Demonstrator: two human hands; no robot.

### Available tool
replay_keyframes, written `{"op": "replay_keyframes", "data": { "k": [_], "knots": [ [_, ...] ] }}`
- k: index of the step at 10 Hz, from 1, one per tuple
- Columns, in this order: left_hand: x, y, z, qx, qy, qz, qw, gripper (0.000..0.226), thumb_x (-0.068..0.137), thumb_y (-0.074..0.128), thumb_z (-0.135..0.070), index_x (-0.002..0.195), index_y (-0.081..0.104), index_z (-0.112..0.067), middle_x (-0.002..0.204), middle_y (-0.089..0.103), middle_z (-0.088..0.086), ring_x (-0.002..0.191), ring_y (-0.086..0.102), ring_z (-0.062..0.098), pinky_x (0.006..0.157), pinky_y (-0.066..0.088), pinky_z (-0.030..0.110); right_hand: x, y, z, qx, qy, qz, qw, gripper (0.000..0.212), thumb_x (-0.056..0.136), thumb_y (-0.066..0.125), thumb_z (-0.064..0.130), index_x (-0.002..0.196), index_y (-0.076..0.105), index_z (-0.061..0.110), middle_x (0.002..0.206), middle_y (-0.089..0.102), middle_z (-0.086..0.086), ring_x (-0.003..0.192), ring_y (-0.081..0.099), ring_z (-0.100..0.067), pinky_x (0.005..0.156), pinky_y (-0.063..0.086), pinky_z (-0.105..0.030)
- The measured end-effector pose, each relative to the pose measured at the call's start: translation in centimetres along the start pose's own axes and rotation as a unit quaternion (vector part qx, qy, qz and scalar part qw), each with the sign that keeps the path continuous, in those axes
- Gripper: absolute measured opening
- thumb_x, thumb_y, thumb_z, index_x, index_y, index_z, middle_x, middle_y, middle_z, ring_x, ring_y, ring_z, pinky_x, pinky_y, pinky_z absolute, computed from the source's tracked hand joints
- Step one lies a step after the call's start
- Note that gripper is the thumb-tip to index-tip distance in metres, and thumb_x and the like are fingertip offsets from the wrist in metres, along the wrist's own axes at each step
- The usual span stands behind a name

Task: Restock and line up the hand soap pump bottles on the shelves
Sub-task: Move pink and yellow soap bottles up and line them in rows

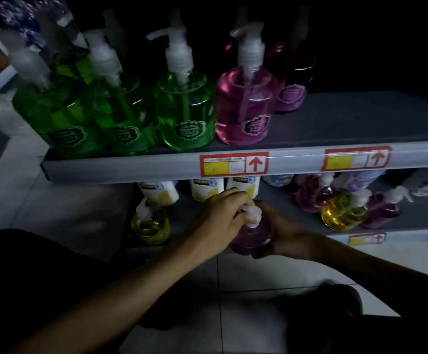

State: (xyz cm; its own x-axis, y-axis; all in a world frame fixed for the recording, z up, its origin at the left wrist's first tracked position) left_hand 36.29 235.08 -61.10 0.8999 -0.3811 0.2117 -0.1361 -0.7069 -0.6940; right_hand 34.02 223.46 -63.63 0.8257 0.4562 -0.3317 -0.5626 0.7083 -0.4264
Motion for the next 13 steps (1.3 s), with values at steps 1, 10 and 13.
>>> {"op": "replay_keyframes", "data": {
  "k": [1, 10, 13],
  "knots": [
    [0.1, -1.4, -3.9, -0.063, 0.024, -0.013, 0.998, 0.014, 0.078, 0.074, -0.014, 0.086, 0.064, -0.018, 0.083, 0.057, -0.019, 0.085, 0.055, -0.007, 0.073, 0.039, 0.003, -2.5, -1.6, -0.4, 0.056, -0.008, -0.052, 0.997, 0.087, 0.06, 0.086, -0.007, 0.133, 0.044, 0.015, 0.126, 0.059, -0.001, 0.109, 0.062, -0.003, 0.083, 0.053, -0.018],
    [6.0, -7.1, -11.6, -0.221, 0.101, -0.17, 0.955, 0.052, 0.084, 0.065, -0.009, 0.129, 0.055, -0.033, 0.131, 0.058, -0.005, 0.119, 0.058, 0.011, 0.095, 0.052, 0.038, -7.3, -16.4, 11.8, -0.063, -0.301, -0.223, 0.925, 0.078, 0.076, 0.078, 0.028, 0.142, 0.038, 0.03, 0.136, 0.054, 0.01, 0.125, 0.054, -0.011, 0.101, 0.049, -0.033],
    [7.1, -5.2, -13.1, -0.003, 0.114, -0.171, 0.979, 0.054, 0.095, 0.046, 0.003, 0.146, 0.036, -0.012, 0.156, 0.03, 0.006, 0.141, 0.032, 0.018, 0.112, 0.034, 0.029, -4.4, -18.4, 9.9, -0.084, -0.274, -0.207, 0.935, 0.075, 0.082, 0.073, 0.008, 0.145, 0.035, 0.027, 0.141, 0.045, 0.005, 0.131, 0.046, -0.01, 0.105, 0.044, -0.027]
  ]
}}
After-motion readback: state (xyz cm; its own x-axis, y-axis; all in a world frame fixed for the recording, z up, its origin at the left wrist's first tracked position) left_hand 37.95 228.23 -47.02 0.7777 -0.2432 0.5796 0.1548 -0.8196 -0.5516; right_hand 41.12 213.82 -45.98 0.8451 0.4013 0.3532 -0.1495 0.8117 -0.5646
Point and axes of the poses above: each hand's wrist, its own x-axis towards the middle knuckle, its own y-axis out of the palm, z = x × y, the point moved 7 cm from there along x, towards the middle knuckle
